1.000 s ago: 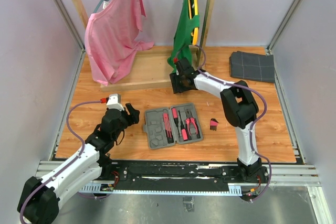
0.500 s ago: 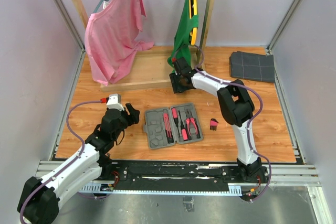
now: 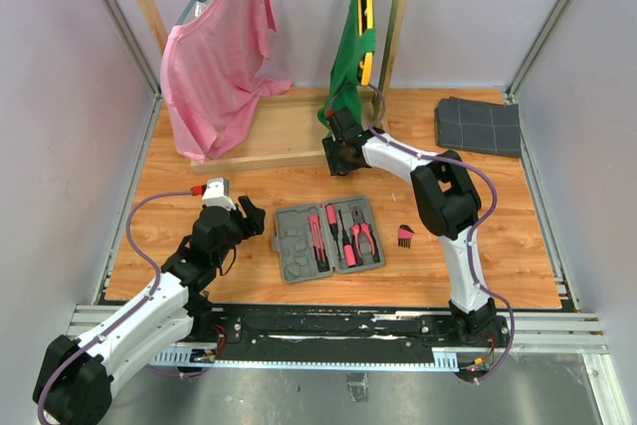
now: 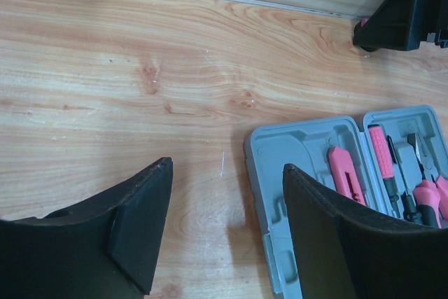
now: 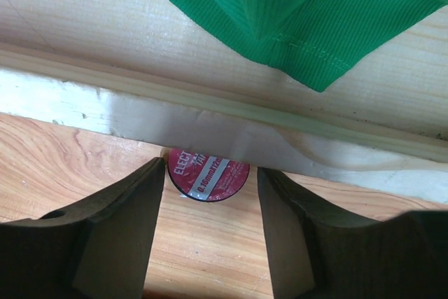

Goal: Sort the tools into containers
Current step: Pick up the engineering item from the center of the board, then place the engineering item in the storage box.

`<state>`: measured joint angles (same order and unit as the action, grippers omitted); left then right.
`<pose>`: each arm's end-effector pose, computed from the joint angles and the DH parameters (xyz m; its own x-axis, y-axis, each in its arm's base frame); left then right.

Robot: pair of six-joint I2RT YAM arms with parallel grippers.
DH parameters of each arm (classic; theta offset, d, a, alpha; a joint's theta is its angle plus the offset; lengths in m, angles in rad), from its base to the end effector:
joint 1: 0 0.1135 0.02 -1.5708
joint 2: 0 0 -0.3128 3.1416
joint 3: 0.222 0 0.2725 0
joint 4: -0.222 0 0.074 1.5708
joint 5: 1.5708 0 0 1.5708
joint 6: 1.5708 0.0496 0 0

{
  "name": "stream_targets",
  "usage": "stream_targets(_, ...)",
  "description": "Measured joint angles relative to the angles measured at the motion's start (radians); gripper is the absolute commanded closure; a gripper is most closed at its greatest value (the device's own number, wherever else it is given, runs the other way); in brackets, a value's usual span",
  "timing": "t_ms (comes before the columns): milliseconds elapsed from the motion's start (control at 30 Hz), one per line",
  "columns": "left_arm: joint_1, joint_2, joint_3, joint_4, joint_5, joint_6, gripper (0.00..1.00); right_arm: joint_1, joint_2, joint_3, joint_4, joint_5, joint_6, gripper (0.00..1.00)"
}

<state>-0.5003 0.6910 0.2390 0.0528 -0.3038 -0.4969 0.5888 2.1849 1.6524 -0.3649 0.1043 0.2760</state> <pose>0.1441 -0.0618 0.2036 -0.4027 -0.2982 -0.8654 0.0272 0.9411 -0.3370 0.4491 0.2937 0.1895 -0.7613 -0.1825 -0.6222 -0.3023 0.9488 0.0916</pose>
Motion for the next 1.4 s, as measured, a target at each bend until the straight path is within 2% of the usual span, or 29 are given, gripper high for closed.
stream_targets(133, 0.0, 0.0, 0.0, 0.001, 0.001, 0.0, 0.32, 0.0, 0.001, 0.0, 0.008, 0.013, -0.01, 0.54)
stream_targets(367, 0.0, 0.001, 0.0, 0.006, 0.002, 0.0, 0.32, 0.002, -0.069, -0.122, 0.089, 0.017, -0.03, 0.55)
stream_targets(533, 0.0, 0.001, 0.0, 0.006, 0.002, 0.0, 0.32, 0.002, -0.201, -0.266, 0.125, 0.009, -0.046, 0.55)
stream_targets(900, 0.0, 0.032, 0.0, 0.022, 0.007, 0.001, 0.33, 0.002, -0.597, -0.572, 0.188, 0.023, -0.05, 0.56)
stream_targets(1067, 0.0, 0.034, 0.0, 0.023, 0.008, 0.001, 0.32, 0.008, -0.716, -0.676, 0.19, -0.031, -0.023, 0.57)
stream_targets(1200, 0.0, 0.037, 0.0, 0.025, 0.009, 0.001, 0.33, 0.066, -0.742, -0.703, 0.186, -0.049, -0.001, 0.57)
stream_targets(1400, 0.0, 0.051, 0.0, 0.026, 0.01, 0.001, 0.33, 0.232, -0.748, -0.704, 0.189, -0.077, 0.04, 0.57)
